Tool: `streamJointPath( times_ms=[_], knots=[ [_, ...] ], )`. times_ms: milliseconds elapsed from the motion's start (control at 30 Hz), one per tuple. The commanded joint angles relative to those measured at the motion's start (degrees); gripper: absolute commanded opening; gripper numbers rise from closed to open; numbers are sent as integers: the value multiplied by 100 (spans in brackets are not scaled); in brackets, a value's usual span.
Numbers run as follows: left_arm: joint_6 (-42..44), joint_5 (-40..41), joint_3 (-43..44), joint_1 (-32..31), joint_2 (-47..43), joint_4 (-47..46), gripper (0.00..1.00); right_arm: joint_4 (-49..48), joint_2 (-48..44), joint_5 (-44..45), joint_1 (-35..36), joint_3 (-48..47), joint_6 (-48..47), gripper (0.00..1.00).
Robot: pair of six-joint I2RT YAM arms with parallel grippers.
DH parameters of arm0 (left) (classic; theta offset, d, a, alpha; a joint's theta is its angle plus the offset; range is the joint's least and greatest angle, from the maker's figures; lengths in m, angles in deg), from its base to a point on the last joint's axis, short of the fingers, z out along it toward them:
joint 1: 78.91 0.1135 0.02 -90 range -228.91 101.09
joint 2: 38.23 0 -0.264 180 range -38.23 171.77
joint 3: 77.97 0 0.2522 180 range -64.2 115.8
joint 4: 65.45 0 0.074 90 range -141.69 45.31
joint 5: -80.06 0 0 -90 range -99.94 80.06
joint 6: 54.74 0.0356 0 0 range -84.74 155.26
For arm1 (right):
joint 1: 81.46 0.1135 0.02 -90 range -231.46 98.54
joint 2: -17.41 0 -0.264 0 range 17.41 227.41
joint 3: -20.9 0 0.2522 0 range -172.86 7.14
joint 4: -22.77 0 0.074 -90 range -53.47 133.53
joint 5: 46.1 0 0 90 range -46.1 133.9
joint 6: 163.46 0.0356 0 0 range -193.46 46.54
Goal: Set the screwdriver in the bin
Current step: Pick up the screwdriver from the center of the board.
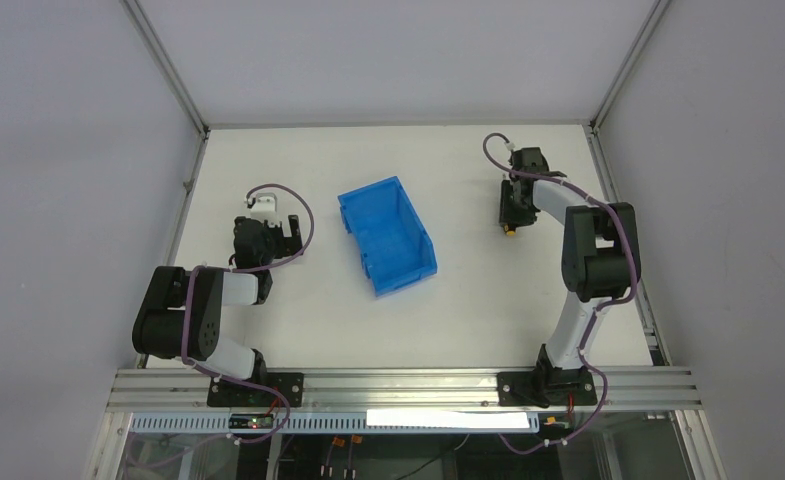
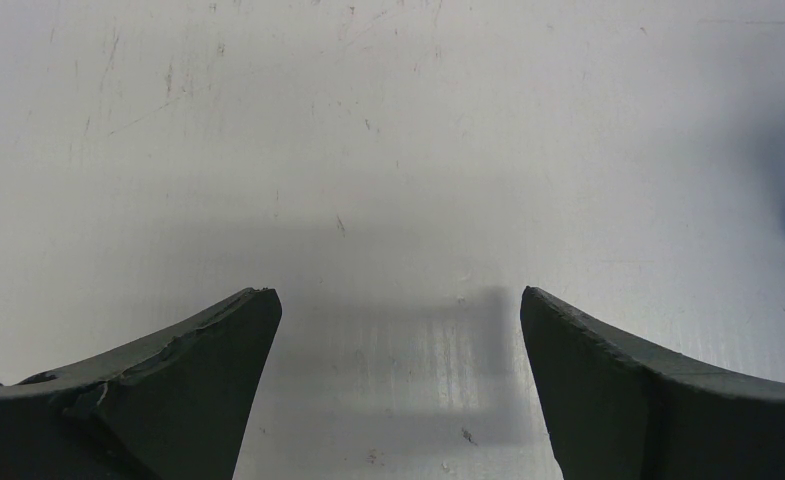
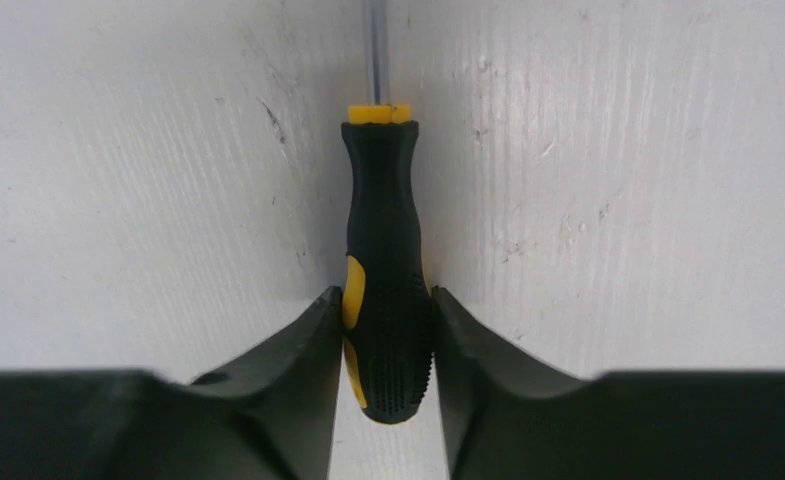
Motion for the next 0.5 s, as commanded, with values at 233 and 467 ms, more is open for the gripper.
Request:
streamJointPath(
  times_ms=[233,467],
  knots=[
    [-46,-74,111,75,-39,-157,100,160,-263,-51,-22,-252,-10,20],
    [-40,-72,116,74,-39,-157,100,771,-1174,-61,-19,-546,-45,20]
  ],
)
